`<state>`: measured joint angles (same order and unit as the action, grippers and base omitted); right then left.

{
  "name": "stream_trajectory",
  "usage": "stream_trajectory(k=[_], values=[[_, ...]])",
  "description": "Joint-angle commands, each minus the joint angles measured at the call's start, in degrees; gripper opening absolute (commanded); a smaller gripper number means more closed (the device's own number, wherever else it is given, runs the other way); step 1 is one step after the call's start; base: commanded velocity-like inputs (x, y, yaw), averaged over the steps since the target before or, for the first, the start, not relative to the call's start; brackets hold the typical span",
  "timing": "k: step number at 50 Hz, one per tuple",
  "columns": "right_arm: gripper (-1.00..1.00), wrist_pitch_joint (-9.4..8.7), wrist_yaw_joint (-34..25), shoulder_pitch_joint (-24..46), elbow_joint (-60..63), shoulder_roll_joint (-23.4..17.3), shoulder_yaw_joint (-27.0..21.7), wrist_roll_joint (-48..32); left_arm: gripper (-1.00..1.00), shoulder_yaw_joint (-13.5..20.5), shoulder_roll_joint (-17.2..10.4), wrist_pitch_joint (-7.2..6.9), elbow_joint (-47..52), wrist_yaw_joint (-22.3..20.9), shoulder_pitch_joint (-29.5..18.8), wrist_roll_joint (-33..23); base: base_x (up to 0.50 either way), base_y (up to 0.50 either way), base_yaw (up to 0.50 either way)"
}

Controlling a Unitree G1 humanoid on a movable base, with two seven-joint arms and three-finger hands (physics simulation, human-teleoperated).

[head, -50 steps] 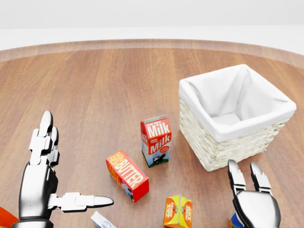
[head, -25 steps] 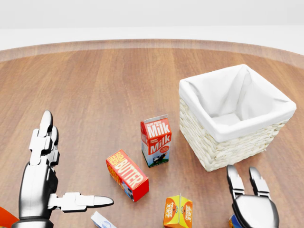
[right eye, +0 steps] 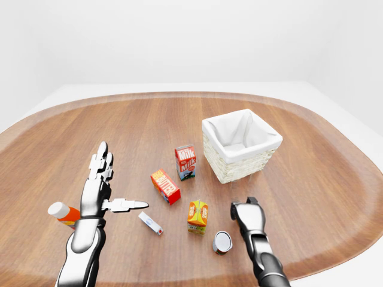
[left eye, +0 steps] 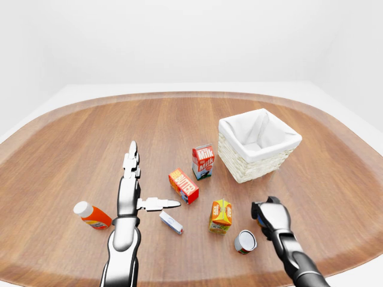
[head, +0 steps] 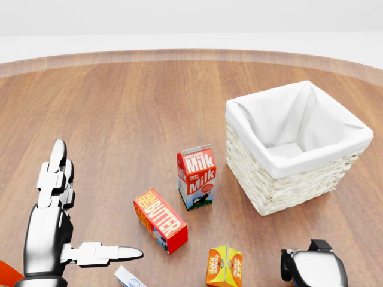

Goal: Pick up the alphabet soup and the tomato sauce, and put them in the basket.

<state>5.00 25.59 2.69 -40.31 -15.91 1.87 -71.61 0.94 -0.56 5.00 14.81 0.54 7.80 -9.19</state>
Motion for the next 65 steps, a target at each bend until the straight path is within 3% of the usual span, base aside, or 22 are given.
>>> stream_trajectory(k=[1, 22, 42, 65], values=[[-1.0, 0.0, -0.78, -0.94, 1.07, 0.1, 0.14, 0.98, 1.0, -0.13, 0.0, 0.0, -0.1, -0.19, 0.09, 0.01, 0.0, 0.0, 0.0], [-1.0, 0.0, -6.41, -6.59, 14.67, 1.13, -2.43, 1.18, 1.0, -0.13, 0.0, 0.0, -0.1, -0.18, 0.09, 0.01, 0.0, 0.0, 0.0], [-1.0, 0.0, -15.15, -12.39, 35.63, 3.97, -8.65, 3.19, 1.0, 0.13, 0.0, 0.0, 0.34, -0.43, -0.16, 0.65, 0.0, 0.0, 0.0], [-1.0, 0.0, -18.37, -14.15, 45.6, 6.4, -11.86, 4.44, 1.0, -0.11, 0.02, 0.0, 0.18, -0.4, 0.23, 0.34, 0.0, 0.0, 0.0]])
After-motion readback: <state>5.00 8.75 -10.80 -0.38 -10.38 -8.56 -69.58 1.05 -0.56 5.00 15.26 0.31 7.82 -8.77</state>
